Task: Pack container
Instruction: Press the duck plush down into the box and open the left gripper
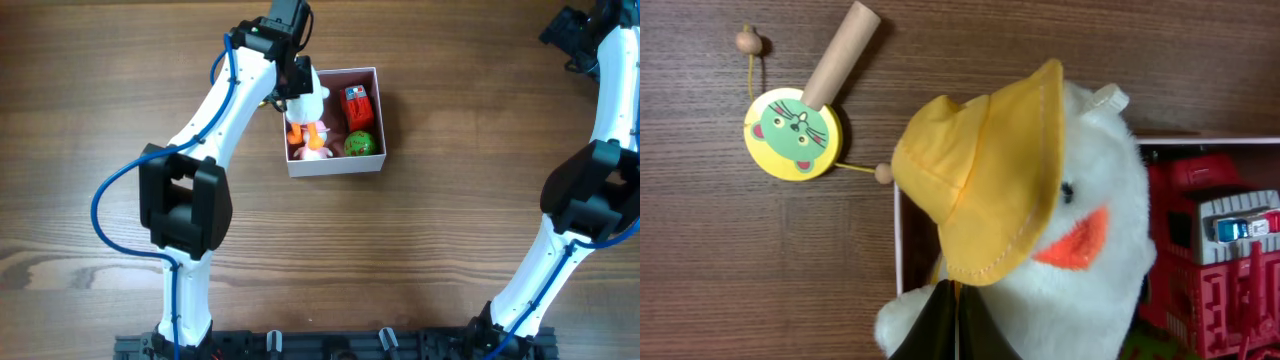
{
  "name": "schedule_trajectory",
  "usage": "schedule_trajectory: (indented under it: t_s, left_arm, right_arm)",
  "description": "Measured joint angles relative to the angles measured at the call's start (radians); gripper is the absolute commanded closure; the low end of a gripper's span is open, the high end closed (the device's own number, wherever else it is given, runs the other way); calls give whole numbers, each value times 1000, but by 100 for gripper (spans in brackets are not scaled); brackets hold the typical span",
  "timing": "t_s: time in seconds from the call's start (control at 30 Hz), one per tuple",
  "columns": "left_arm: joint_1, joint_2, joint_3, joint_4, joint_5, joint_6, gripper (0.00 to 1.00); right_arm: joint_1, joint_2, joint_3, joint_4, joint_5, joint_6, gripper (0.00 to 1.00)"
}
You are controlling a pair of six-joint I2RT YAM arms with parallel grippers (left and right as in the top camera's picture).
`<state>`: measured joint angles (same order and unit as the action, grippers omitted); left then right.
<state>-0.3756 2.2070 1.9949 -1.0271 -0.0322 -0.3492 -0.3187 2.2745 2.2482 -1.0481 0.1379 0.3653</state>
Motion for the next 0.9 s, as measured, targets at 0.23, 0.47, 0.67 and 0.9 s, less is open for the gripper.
schedule_trajectory:
  t_s: [0.23,0.47,0.67,0.9]
  left_arm:
    - [-13,10,0,11,31,0,96]
    - [-48,10,0,13,58,0,96]
    - [-97,10,0,0,64,0,96]
    - [-134,10,0,-17,64,-11,96]
  right_arm:
    - [0,0,0,0,0,0,0]
    - [0,0,0,0,0,0,0]
    - [0,0,0,0,0,0,0]
    - [0,0,0,0,0,0,0]
